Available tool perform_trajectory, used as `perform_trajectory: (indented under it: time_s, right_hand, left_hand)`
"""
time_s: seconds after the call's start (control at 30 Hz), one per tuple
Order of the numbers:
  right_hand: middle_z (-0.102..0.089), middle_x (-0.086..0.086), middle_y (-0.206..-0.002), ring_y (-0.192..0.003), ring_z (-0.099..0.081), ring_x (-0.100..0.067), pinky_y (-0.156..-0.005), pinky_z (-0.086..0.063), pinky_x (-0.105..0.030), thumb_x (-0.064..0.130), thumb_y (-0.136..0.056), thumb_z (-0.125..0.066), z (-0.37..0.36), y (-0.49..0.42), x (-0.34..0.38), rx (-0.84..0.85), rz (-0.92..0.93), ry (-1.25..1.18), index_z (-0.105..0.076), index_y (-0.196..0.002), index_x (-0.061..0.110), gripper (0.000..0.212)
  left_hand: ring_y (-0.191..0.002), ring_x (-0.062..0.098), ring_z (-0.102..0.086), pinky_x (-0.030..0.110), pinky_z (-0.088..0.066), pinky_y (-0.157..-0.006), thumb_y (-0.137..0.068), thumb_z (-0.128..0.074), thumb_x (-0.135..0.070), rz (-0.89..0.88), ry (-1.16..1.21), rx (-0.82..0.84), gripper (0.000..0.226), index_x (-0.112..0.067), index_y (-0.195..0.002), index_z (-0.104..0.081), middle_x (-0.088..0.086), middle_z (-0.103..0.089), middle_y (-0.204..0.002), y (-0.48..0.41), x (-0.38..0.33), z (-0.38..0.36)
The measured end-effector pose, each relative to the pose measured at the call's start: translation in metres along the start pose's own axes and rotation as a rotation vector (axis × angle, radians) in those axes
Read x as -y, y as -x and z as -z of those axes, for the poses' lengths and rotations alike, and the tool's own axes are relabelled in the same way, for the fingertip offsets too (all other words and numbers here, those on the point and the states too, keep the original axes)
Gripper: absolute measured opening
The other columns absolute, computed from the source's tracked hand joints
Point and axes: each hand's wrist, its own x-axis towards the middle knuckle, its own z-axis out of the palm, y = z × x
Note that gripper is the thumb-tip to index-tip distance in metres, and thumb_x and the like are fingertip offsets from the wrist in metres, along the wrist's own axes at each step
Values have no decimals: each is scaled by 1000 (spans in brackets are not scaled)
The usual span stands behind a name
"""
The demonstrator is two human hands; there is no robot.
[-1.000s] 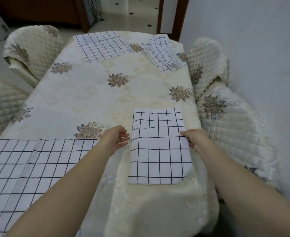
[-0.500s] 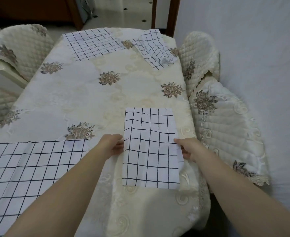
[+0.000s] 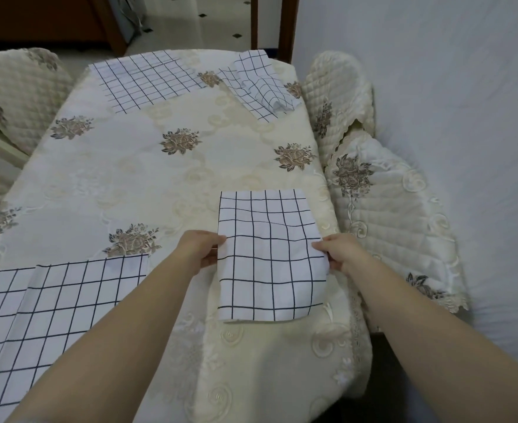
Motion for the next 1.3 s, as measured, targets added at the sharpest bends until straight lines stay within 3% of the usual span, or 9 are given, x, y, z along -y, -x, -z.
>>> perform_trajectory:
  time_s: [0.2,0.33,0.43,0.6,0.73,0.83,1.0,1.13,1.3]
  right_hand:
    - [-63,-11,-81,-70,-59,-23,-66,-55,-38,15,-87,-66,15,5,29,-83,120,21,-60,-71,14,17]
    - [-63,-9,-82,-57,-58,-15,-48,-45,-23,20,-90,-61,27,14,61,-162,262,87,-65,-84,11,12]
    - [-67,-9,-93,-78,-65,-20,-67,-53,-29,25,-87,-67,35,21,90,-160,321,28,-66,-101,6,24]
    - [-71,-15,-95,-80,-65,-27,-72,-53,-41,16,-81,-73,44,28,134,-147,389,-48,-67,-89,8,13]
    - [-66,-7,-79,-67,-63,-19,-60,-52,-28,9,-85,-69,54,33,164,-143,455,-125,-62,-77,14,11]
    - [-67,-8,-88,-71,-64,-19,-62,-51,-26,12,-84,-70,61,32,175,-155,508,-139,-66,-95,10,12]
    - [-67,-15,-102,-88,-65,-27,-82,-54,-40,16,-84,-70,61,24,162,-183,499,-85,-64,-100,8,18]
    - [-66,-16,-115,-103,-65,-32,-93,-52,-46,26,-85,-68,51,12,138,-193,413,34,-63,-118,4,40]
    - [-68,-13,-94,-76,-65,-25,-67,-56,-32,21,-90,-65,39,7,104,-127,275,53,-62,-105,5,22]
  left_hand:
    - [-47,13,-63,22,-54,-47,-86,-65,-2,-94,17,35,6,-5,-83,-62,8,-65,-72,8,-34,-11]
    - [-47,13,-62,20,-53,-46,-86,-65,-4,-184,47,60,9,-10,-82,-60,8,-64,-74,14,-68,-18]
    - [-55,17,-61,22,-55,-48,-86,-65,-2,-239,71,85,10,-10,-85,-59,9,-63,-77,19,-96,-23]
    - [-63,17,-60,23,-56,-52,-87,-64,-1,-305,88,109,15,-14,-83,-58,6,-63,-78,28,-141,-33]
    - [-62,15,-62,25,-56,-59,-86,-66,-1,-383,98,113,15,-16,-84,-61,3,-67,-75,31,-171,-39]
    - [-54,11,-63,25,-57,-59,-86,-65,-2,-460,94,129,15,-17,-84,-65,-2,-69,-65,34,-183,-40]
    - [-67,21,-66,28,-58,-63,-87,-63,0,-457,91,145,23,-11,-107,-65,8,-69,-84,24,-172,-42]
    - [-58,18,-67,26,-58,-58,-87,-62,0,-387,69,125,23,-10,-108,-63,8,-69,-84,11,-142,-43]
    - [-55,17,-66,30,-58,-63,-88,-63,-2,-262,53,107,11,-12,-90,-63,6,-68,-81,-4,-102,-40]
